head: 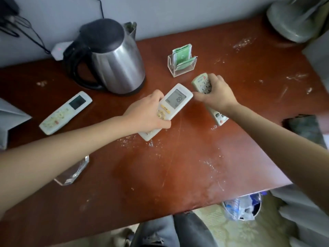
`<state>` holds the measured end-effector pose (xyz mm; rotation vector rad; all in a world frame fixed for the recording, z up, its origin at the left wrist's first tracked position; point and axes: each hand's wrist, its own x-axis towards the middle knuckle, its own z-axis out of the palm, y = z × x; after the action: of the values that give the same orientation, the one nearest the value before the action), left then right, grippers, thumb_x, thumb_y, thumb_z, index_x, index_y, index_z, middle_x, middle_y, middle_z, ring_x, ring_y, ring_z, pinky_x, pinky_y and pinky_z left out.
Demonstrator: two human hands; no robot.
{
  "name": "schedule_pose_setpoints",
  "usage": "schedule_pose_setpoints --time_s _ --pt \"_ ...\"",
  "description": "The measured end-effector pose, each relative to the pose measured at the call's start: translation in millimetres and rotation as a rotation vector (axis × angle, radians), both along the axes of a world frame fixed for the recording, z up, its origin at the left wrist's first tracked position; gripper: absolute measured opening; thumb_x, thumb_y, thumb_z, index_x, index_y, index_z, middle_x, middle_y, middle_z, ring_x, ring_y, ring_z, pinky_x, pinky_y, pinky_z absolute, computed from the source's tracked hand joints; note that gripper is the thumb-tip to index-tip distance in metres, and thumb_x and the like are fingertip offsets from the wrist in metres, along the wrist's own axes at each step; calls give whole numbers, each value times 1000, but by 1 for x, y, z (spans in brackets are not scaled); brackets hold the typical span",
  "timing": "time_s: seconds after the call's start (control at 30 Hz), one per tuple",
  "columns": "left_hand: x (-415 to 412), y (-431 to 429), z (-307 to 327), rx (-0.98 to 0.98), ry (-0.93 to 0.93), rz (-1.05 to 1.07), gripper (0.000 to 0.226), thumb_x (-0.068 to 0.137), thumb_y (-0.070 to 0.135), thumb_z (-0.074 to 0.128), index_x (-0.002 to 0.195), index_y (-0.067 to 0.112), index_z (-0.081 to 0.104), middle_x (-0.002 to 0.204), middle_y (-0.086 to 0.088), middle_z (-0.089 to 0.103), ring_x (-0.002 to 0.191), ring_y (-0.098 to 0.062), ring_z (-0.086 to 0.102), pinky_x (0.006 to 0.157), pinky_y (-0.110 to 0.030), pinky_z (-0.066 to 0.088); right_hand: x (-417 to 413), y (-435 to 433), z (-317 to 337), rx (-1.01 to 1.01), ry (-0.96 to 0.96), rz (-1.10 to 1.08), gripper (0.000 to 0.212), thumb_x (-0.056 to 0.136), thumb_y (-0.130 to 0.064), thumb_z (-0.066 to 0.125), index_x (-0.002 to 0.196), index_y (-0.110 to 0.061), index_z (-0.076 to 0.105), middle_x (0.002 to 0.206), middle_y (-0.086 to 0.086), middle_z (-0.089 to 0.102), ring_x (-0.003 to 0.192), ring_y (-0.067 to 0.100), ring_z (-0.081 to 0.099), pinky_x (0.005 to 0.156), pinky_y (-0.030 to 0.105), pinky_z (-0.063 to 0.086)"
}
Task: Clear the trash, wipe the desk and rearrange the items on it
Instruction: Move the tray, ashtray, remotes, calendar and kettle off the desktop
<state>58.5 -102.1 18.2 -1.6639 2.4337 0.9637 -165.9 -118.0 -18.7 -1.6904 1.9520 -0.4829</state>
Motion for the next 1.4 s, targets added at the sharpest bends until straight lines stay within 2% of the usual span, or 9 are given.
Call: schedule_pose_setpoints --time_s 0.1,0.3,0.43,0.53,0.73,0.9,1.0,1.2,1.4 --pt "15 28 9 0 13 38 58 66 36 72 109 21 37 101 6 63 84 -17 62 70 -38 53 19 25 11 -3 -137 -36 42 76 -41 66 96 -12 43 98 6 50 82 20 49 67 30 37" --pt "66 84 26 -38 4 57 60 67 35 74 112 21 37 99 8 65 83 -16 64 72 -39 53 57 80 34 56 -258 120 64 80 -38 67 130 -14 37 99 0 53 77 13 54 52 11 40" --pt "104 107 38 -60 -11 85 65 67 36 75 117 22 36 101 9 63 87 -16 63 74 -36 52 98 109 48 40 -203 251 76 73 -28 71 136 -17 30 103 3 53 88 19 55 72 24 45" --pt "136 115 43 -95 -16 74 67 67 37 75 118 23 35 101 9 63 84 -14 63 68 -31 49 135 125 52 36 -200 288 84 68 -19 72 139 -19 25 105 3 48 88 20 50 76 28 41" --pt "224 121 54 -137 81 74 70 69 37 75 122 23 33 97 13 59 83 -10 59 65 -26 42 228 151 54 54 -359 95 76 75 -20 71 137 -25 27 91 -7 53 72 9 57 60 13 46" --pt "323 130 64 -161 138 -8 73 67 39 75 123 22 32 100 8 62 82 -14 61 63 -26 45 333 179 65 -24 -459 -111 74 75 -24 74 135 -25 31 103 -3 56 78 7 60 70 24 50" --pt "380 137 73 -136 160 -61 72 67 40 76 121 20 32 98 6 65 81 -13 64 69 -32 51 394 196 78 -62 -521 -175 69 72 -26 76 129 -28 36 98 -8 54 80 8 60 71 26 54" --pt "468 140 90 -110 232 -18 67 67 34 77 117 21 34 88 13 63 76 -2 62 64 -20 48 482 206 93 -2 -706 -258 54 71 -22 77 113 -22 44 88 -3 59 75 11 62 74 38 58" --pt "547 132 77 -134 220 110 64 67 31 78 115 21 37 88 8 65 74 -4 61 63 -21 45 559 186 95 -18 -657 -177 51 72 -22 77 109 -24 43 85 -5 57 73 9 59 68 28 56"
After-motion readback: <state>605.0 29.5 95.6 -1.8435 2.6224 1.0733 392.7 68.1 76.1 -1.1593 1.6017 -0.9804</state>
